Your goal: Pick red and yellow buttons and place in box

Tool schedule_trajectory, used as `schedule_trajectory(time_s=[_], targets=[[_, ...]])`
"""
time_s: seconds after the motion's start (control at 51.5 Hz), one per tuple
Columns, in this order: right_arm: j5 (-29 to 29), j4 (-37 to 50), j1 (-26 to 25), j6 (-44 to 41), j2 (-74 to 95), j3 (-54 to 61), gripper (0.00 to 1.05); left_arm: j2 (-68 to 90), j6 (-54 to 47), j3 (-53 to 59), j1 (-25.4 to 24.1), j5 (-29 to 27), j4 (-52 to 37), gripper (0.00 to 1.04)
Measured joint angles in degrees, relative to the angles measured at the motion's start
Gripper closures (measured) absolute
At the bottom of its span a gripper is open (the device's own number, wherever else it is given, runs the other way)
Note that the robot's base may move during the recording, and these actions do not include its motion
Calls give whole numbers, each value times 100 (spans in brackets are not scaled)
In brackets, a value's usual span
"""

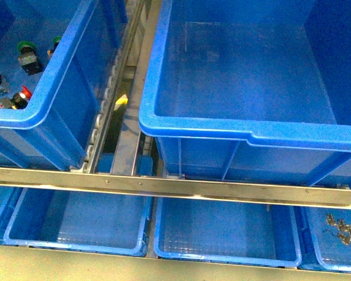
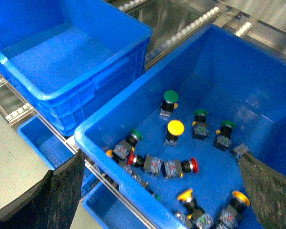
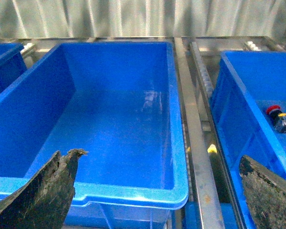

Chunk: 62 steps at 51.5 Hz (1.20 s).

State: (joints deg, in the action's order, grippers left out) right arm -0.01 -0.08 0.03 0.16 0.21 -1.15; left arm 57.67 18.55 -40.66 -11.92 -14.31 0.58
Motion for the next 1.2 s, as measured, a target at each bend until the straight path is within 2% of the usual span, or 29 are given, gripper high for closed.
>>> schedule_trajectory(time_s=[0.058,0.097,0.155,0.291,0.544,0.951,1.204], targets=[[-2,0,0,0,0,-2,6,885,-223,-435,-195,96,-299,8],[0,0,0,0,0,-2,6,1744,-376,-841,-286,466,-356,8],[-2,0,0,0,0,0,6,2542,-461,-1237,-289,824,-232,8],[-2,0,0,0,0,-2,6,3801,-595,-2131,-262,1226,-166,8],[0,0,0,0,0,0,6,5287,-754,-3346,-153,1484,31,8],[-2,0,0,0,0,-2,6,6485,-1075,-4140,-376,1711,136,8],[0,0,0,0,0,-2,6,7366,-1158,-5160,-387,1845,446,8]])
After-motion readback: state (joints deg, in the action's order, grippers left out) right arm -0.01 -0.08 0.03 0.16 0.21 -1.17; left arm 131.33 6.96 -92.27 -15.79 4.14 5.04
